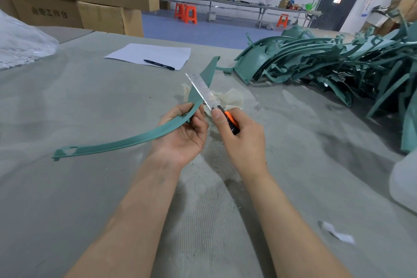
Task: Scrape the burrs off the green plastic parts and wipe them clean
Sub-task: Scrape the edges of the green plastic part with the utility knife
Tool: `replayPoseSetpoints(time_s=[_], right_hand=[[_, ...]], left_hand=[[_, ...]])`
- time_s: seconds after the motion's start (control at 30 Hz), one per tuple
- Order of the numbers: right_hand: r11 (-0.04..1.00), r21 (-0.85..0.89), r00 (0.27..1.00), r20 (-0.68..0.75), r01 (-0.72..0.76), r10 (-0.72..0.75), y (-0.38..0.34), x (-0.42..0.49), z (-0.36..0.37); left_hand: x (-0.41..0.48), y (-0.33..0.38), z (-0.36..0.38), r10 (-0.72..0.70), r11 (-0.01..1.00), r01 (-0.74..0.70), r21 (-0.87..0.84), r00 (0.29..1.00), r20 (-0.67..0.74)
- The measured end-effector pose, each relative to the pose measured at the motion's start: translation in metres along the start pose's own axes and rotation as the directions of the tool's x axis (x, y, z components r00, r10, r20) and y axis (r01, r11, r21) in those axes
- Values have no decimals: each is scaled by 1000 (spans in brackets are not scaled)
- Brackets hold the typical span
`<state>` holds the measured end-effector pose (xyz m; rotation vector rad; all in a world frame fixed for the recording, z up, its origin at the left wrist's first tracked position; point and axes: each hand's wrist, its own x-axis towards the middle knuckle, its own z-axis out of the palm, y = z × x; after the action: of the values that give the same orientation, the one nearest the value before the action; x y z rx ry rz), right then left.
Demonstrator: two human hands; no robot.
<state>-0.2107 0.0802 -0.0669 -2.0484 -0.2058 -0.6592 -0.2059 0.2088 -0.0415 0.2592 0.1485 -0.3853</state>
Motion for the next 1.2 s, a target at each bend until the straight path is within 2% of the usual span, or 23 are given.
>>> replayPoseSetpoints(time_s=[0.23,0.37,0.5,0.57,0.77,1.2], right_hand=[[1000,19,1000,17,22,-22,2,-1,0],[992,-73,990,104,99,-91,-2,-6,6],[988,-72,982,136,139,-129,0,-6,9],[990,-67,986,119,127,-119,1,-5,8],[998,-49,997,-69,-39,36,9,5,-4],[997,-78,1000,3,-10,11,0,1,-2]], left_hand=[[-1,-1,1,13,1000,-13,-1,1000,-4],[2,1,0,127,991,-124,58,991,-51],[3,3,-3,166,985,-164,49,985,-42],[3,3,-3,157,986,-155,54,987,-43],[1,3,0,38,996,-35,77,999,-36],[1,2,-2,33,998,-31,47,999,-39]])
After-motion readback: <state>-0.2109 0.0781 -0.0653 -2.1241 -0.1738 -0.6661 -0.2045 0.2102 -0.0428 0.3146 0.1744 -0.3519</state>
